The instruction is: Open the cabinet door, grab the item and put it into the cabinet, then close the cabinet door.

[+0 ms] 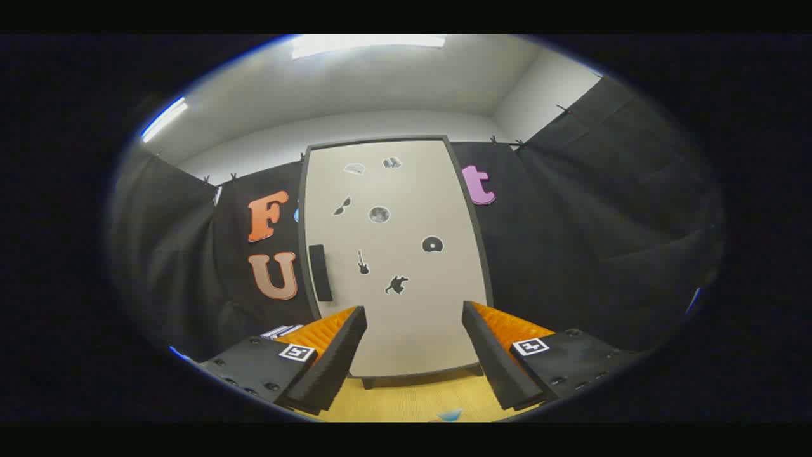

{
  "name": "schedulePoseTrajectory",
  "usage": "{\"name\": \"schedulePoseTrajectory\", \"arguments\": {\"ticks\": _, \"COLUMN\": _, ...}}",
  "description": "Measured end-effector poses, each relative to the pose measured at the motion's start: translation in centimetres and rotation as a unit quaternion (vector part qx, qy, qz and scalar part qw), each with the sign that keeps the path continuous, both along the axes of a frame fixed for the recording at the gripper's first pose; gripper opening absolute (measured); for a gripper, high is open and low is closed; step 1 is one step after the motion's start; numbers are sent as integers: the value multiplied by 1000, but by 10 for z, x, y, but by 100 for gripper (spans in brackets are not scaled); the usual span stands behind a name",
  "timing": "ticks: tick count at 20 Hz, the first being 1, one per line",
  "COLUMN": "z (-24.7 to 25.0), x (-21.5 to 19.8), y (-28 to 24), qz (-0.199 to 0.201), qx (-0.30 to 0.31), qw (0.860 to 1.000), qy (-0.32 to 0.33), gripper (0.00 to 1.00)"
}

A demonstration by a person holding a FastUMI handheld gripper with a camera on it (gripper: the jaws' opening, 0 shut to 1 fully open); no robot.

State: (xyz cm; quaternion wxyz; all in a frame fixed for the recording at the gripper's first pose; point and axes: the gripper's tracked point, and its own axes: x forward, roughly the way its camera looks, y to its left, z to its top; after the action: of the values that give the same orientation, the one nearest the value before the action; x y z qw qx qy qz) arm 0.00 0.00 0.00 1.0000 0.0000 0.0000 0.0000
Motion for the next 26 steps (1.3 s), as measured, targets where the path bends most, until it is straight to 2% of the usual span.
{"name": "schedulePoseTrajectory", "arguments": {"ticks": 5, "z": 5, "x": 1, "y": 8, "qz": 7, "qx": -4, "qw": 1000, "qy": -4, "gripper": 97}}
{"name": "schedulePoseTrajectory", "arguments": {"ticks": 12, "z": 6, "x": 19, "y": 38, "qz": 39, "qx": -8, "qw": 999, "qy": -1, "gripper": 97}}
{"name": "schedulePoseTrajectory", "arguments": {"ticks": 21, "z": 28, "x": 77, "y": 105, "qz": 101, "qx": -24, "qw": 995, "qy": 2, "gripper": 97}}
{"name": "schedulePoseTrajectory", "arguments": {"ticks": 26, "z": 32, "x": 125, "y": 153, "qz": 138, "qx": -41, "qw": 990, "qy": 9, "gripper": 97}}
